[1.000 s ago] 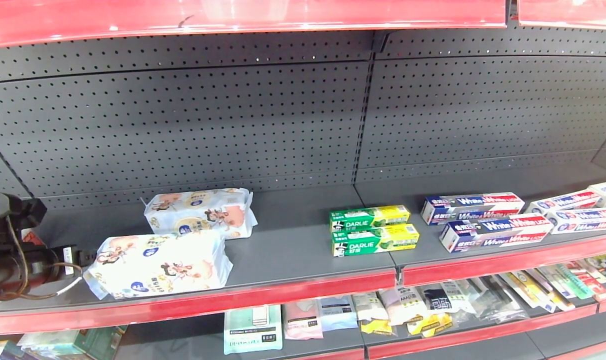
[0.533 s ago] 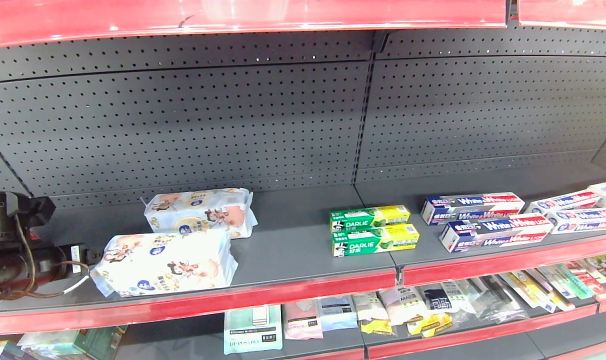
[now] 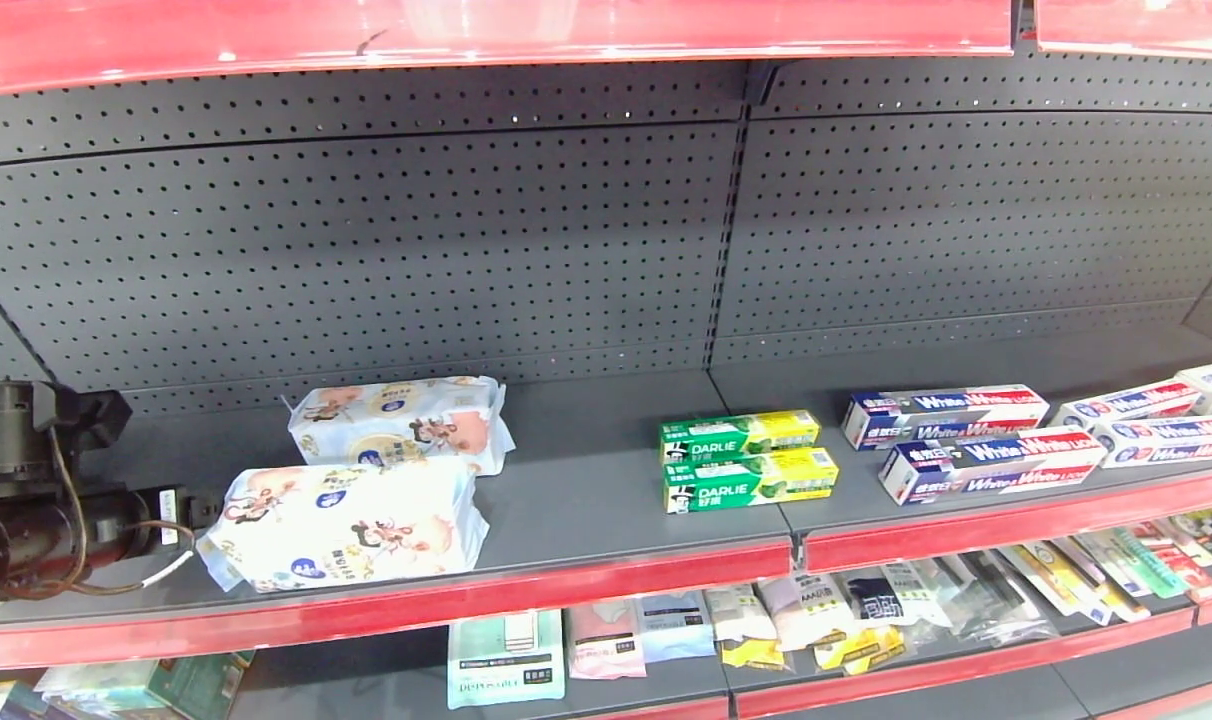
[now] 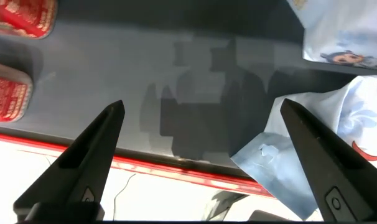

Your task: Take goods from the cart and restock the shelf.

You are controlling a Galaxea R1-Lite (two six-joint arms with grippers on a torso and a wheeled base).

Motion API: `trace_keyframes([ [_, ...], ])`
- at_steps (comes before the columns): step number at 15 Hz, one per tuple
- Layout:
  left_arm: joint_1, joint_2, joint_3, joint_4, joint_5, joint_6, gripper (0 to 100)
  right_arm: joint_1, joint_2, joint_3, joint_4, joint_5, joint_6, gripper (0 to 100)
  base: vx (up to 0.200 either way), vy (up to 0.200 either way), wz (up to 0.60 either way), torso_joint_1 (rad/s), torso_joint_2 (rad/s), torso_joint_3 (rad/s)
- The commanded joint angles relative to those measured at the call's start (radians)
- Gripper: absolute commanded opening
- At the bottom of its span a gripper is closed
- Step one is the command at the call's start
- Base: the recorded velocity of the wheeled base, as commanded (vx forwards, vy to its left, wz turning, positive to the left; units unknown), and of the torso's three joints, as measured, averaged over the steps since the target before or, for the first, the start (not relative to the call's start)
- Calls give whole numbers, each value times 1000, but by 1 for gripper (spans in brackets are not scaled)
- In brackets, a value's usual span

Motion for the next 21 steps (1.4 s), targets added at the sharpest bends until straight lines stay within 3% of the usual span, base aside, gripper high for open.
trace_keyframes([
  [1,-6,-3,0,0,1,-2,100,0,1,0,0,-1,0,100,0,0,0,0,0,0],
  [21,-38,-10,1,-6,4,-2,100,0,1,0,0,0,0,100,0,0,0,0,0,0],
])
